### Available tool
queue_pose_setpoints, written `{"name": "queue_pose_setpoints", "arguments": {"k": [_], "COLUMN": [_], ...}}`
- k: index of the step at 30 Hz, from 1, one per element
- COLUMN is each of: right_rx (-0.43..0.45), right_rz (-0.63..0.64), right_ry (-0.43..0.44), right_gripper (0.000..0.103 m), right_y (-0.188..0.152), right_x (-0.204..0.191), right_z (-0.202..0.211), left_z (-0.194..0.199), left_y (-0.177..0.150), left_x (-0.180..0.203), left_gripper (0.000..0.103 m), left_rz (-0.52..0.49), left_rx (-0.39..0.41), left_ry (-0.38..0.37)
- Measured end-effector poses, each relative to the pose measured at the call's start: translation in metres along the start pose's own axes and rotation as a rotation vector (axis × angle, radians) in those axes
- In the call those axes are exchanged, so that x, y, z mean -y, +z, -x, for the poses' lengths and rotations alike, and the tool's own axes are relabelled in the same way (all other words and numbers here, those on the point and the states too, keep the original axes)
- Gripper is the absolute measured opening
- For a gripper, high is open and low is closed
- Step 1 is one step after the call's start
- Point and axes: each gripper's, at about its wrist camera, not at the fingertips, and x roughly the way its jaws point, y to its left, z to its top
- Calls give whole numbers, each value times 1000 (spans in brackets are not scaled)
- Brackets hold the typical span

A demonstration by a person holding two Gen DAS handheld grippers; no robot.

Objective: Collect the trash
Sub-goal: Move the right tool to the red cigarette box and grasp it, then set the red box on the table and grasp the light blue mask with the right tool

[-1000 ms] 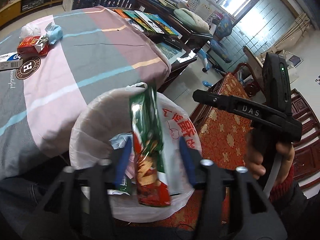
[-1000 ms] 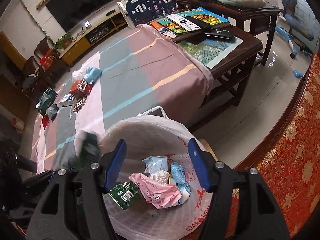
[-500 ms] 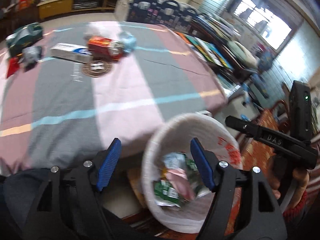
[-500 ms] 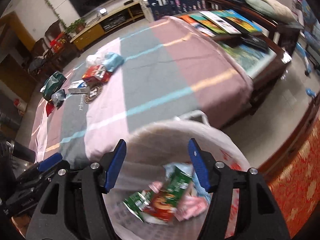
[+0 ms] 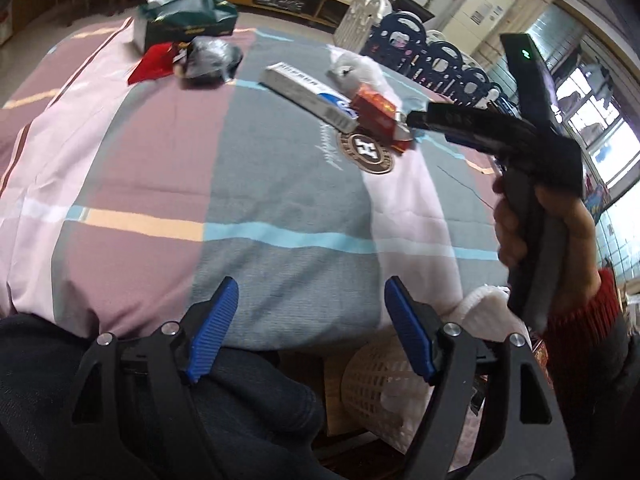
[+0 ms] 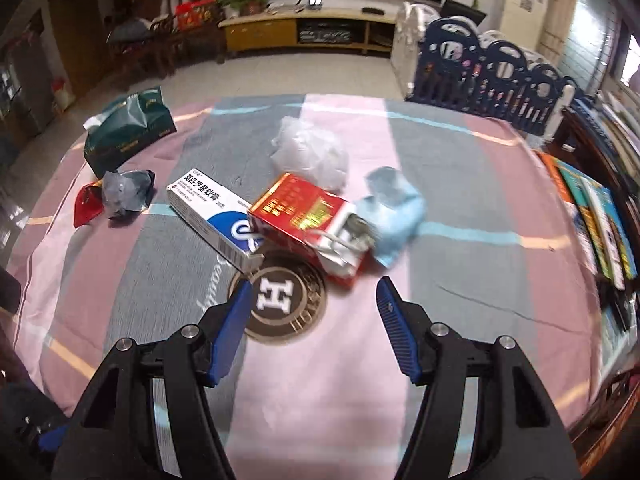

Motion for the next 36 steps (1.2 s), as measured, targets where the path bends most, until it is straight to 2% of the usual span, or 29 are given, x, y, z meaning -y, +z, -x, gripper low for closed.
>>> {"name": "queue_pose_setpoints", "arguments": {"k": [3, 6, 9, 10, 11, 13, 16, 21, 25, 27, 28, 29, 31, 32, 34, 36], "right_rx": [-44, -56, -75, -86, -92, -109, -104, -137, -225, -258, -240, -197, -73, -31, 23, 28], "right_rz": [-1, 6, 41, 60, 83, 114, 105, 130, 190, 190, 173, 148, 43, -17, -160, -245], "right_ry": [10, 24, 95, 100, 100, 114, 162, 353, 497, 553, 569, 570, 512, 440, 181, 71], "right_gripper": [54, 52, 45, 39, 26, 13, 8, 8, 9, 27, 47, 57, 58, 59, 65, 67], "right_y": [12, 18, 20, 18, 17, 12, 5, -22, -48, -57, -57, -54, -41, -33, -17, -5], "right_x": [2, 9, 9, 7, 4, -2, -10, -40, -71, -73, -68, -61, -33, -19, 9, 25], "right_z": [-27, -42, -53, -54, -56, -58, -53, -26, -7, 2, 9, 17, 30, 32, 25, 8], "left_z": [-6, -7, -12, -13, -13, -13, -14, -13, 5, 20, 24, 27, 26, 23, 14, 14], "left_y": [1, 1, 1, 0, 0, 0, 0, 2, 8, 13, 15, 16, 17, 17, 15, 17], "left_x": [-12, -13, -10, -9, -8, -8, -9, -13, -33, -48, -54, -60, -69, -72, -74, -72], "left_gripper": [76, 78, 78, 78, 78, 78, 78, 78, 78, 78, 79, 81, 82, 82, 82, 82], "left_rz": [45, 46, 31, 26, 22, 20, 28, 46, 155, 203, 217, 231, 263, 280, 299, 279], "left_rx": [-29, -31, -51, -54, -53, -53, -59, -40, 53, 127, 149, 164, 165, 151, 108, 106], "left_ry": [-28, -49, -67, -67, -66, -69, -66, -61, -78, -58, -41, -28, -21, -24, -37, -31]}}
